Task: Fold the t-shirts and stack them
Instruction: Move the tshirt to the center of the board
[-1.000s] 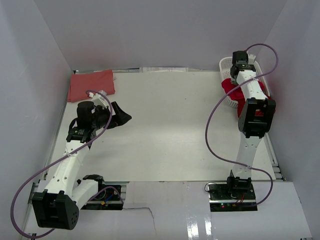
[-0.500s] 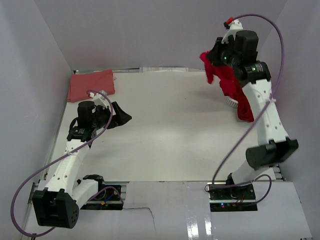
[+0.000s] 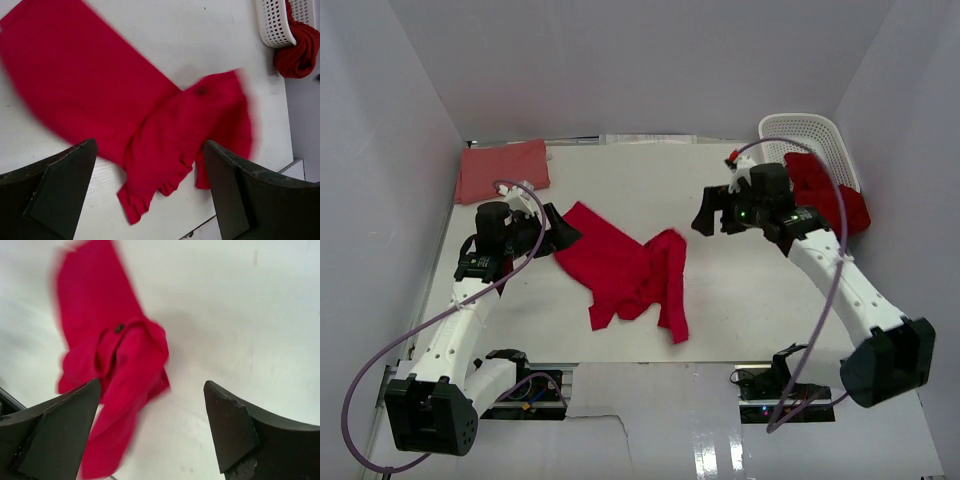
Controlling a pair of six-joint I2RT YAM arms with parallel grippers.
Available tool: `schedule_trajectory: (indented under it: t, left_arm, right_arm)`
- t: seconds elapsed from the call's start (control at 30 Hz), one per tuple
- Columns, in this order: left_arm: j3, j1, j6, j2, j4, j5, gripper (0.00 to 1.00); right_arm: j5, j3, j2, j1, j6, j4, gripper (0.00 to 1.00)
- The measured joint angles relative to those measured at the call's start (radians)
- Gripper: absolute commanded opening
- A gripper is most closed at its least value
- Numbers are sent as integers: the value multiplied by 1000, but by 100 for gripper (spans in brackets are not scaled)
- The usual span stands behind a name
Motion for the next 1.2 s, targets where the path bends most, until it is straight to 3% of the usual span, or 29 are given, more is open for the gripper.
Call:
schedule_trajectory:
  t: [0.17,0.4,0.53,0.67,0.93,1.2]
  left_arm:
    - [0,0,3,0,-7,-14,98]
    - [1,-19,14,8,-18,-19,98]
    - [24,-42,25,60,-48,-51,94]
    - [42,-55,27,117,-82,-102,95]
    - [75,-33,-38,131,-167,-296,98]
    - [76,165,-114,64,-175,-309,98]
  right_arm:
    - [55,-221,87,32,27,-91,90]
    - [132,-218,13,249,44,-114,99]
    - [183,-228,64,388,68,-110,82]
    - [217,-245,168,507,88,-92,86]
    - [228,-71,415,726,95,-45,84]
    - [232,39,483,869,179,37,70]
